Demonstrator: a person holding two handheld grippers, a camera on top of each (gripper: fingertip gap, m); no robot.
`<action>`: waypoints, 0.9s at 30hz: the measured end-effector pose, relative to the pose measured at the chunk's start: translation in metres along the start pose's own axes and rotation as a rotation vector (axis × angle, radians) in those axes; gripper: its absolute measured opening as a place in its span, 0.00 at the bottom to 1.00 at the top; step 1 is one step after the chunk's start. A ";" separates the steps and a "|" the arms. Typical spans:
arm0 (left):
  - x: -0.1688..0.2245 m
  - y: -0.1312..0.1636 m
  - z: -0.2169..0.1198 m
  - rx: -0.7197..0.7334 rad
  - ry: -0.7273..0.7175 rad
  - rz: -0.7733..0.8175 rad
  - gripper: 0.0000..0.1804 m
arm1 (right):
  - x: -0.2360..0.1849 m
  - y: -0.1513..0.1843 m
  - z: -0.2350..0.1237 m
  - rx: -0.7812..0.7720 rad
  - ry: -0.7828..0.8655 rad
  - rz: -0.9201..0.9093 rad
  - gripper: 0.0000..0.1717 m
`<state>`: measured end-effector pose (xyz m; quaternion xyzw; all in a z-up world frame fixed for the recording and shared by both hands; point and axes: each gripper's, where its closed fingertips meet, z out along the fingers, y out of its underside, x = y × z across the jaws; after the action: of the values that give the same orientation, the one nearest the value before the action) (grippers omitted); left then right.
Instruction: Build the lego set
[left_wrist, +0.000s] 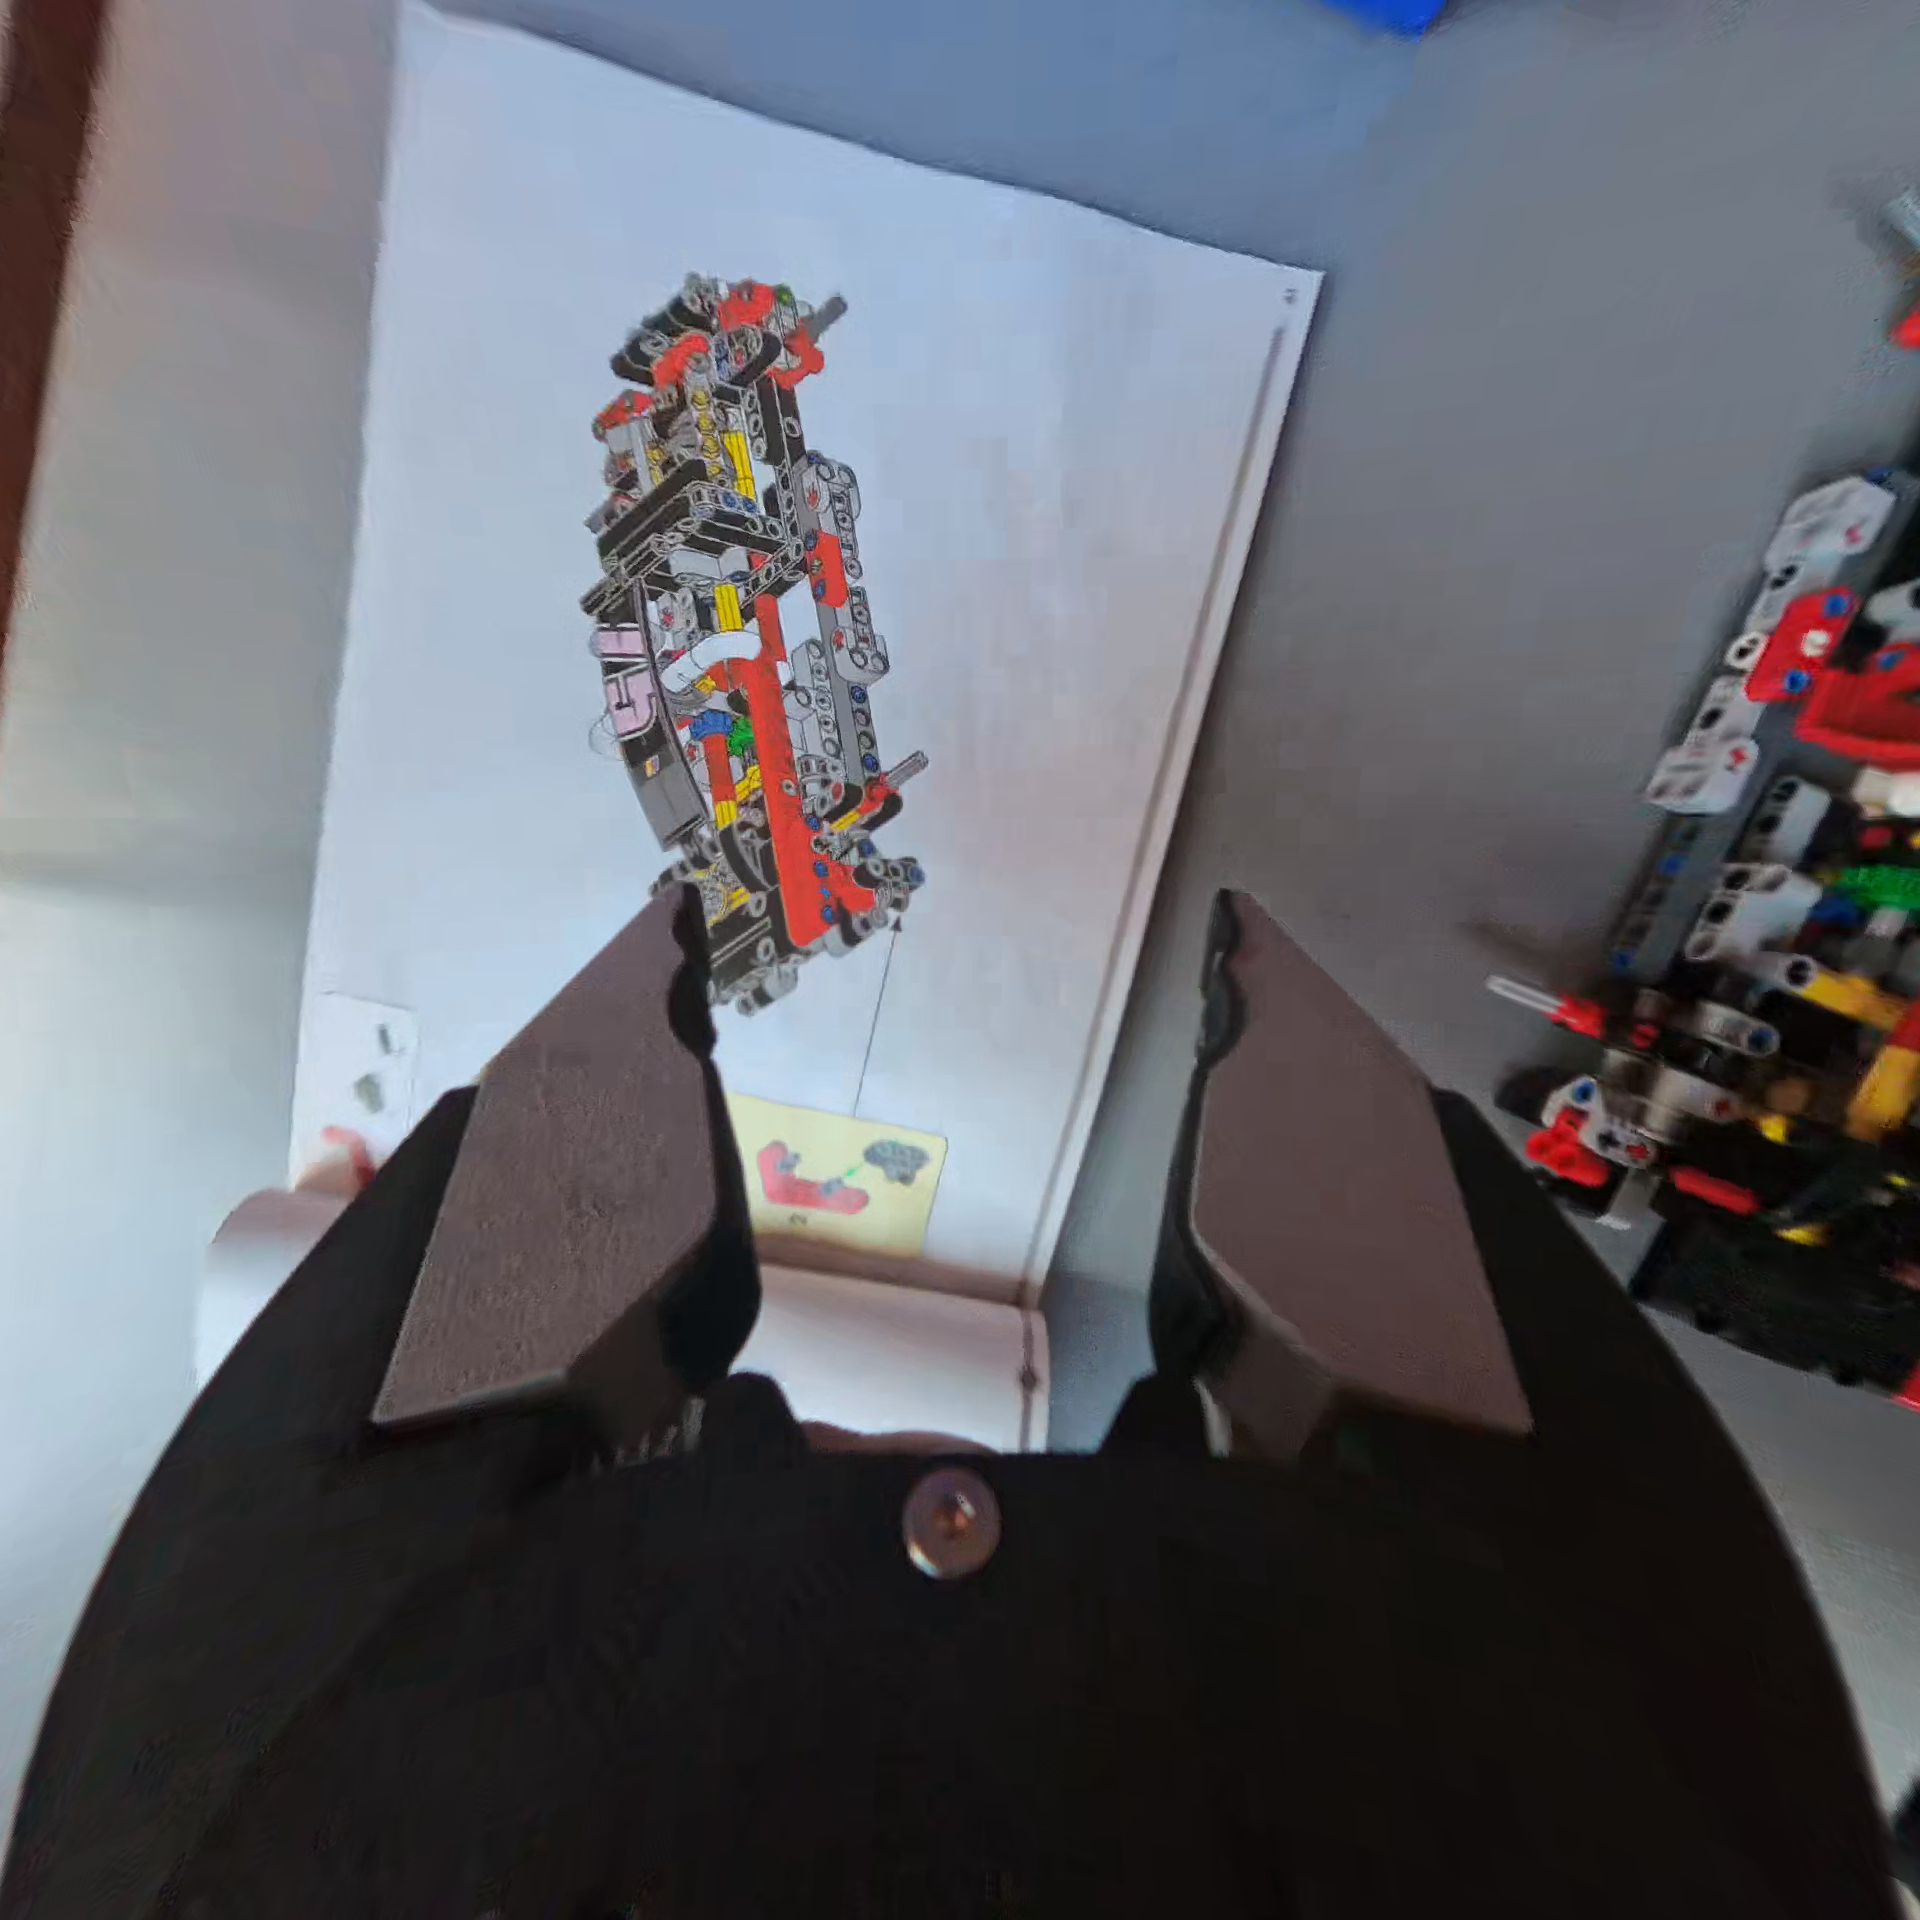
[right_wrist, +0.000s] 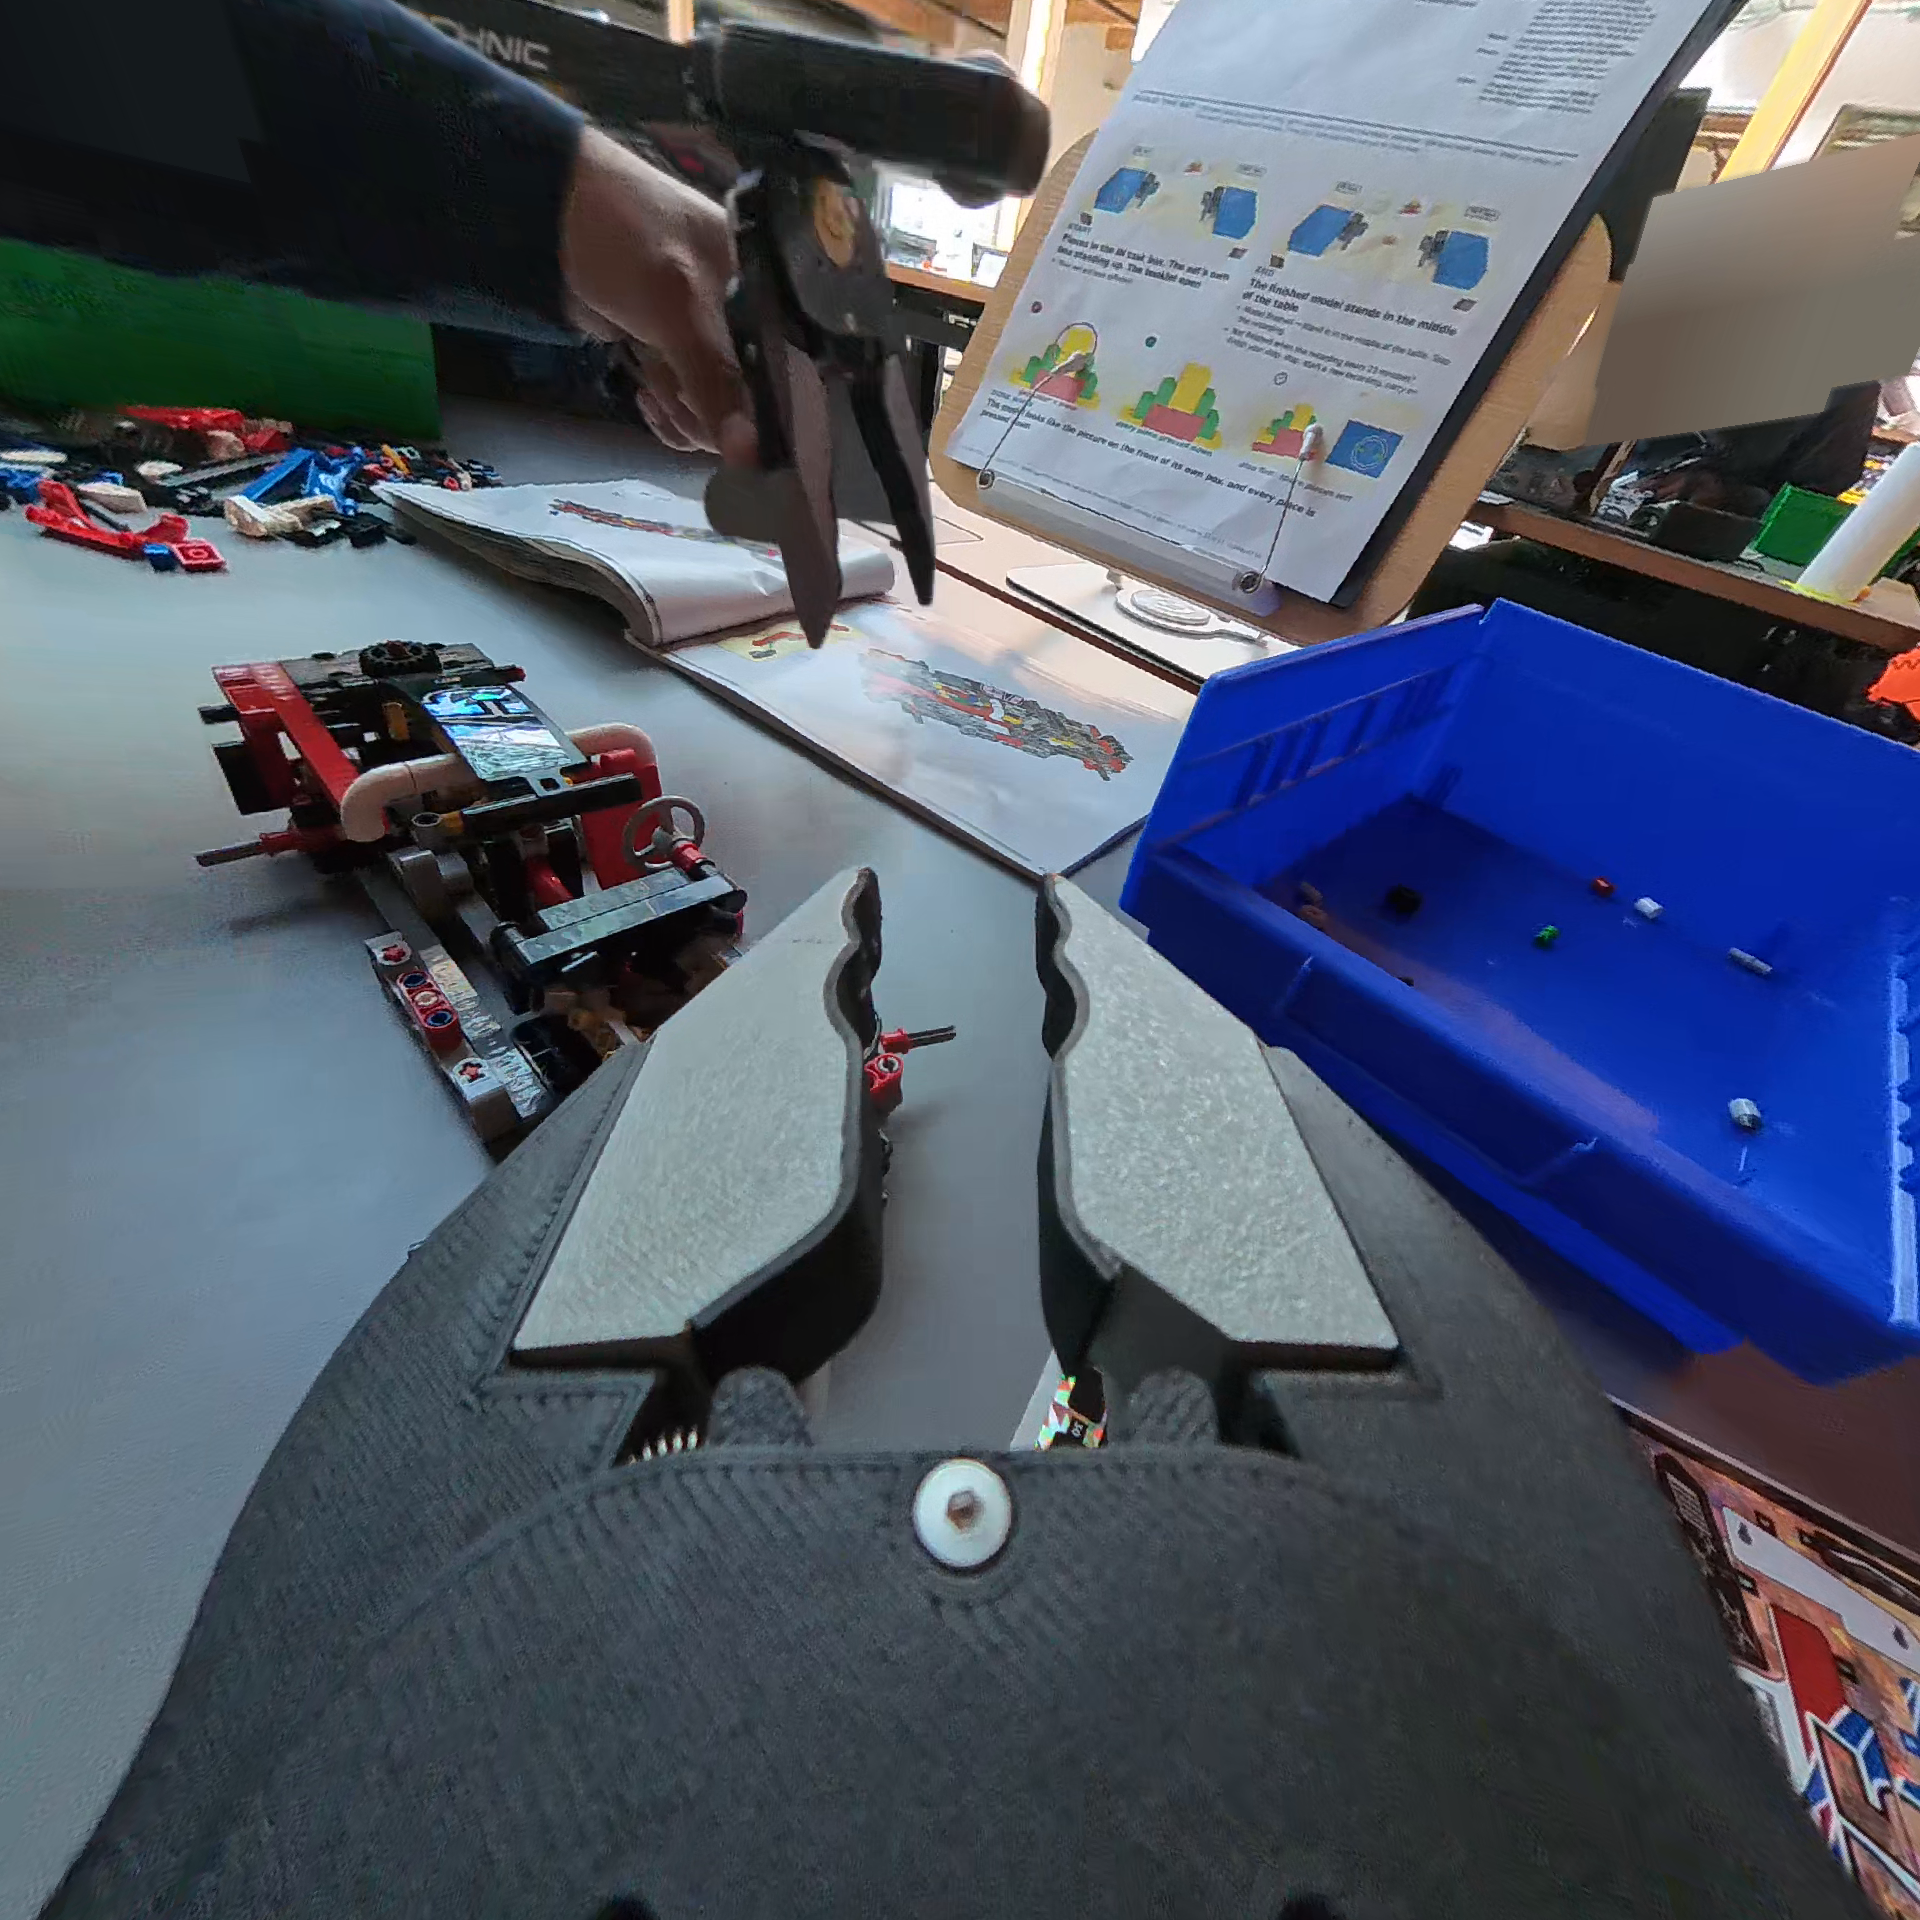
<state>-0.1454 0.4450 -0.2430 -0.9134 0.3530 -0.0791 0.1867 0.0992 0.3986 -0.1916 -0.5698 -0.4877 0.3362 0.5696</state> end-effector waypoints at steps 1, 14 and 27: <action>-0.003 -0.004 0.001 -0.019 0.016 0.007 0.52 | 0.000 0.000 -0.001 0.004 -0.003 0.006 0.16; 0.008 -0.044 -0.038 -0.095 0.047 0.085 0.55 | -0.010 -0.002 0.002 0.007 -0.058 -0.014 0.14; -0.011 -0.008 0.055 -0.362 0.017 0.127 0.55 | -0.009 -0.001 0.003 -0.001 -0.053 -0.012 0.12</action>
<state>-0.1334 0.4733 -0.2910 -0.9071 0.4202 -0.0103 0.0210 0.0931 0.3914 -0.1926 -0.5580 -0.5061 0.3477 0.5582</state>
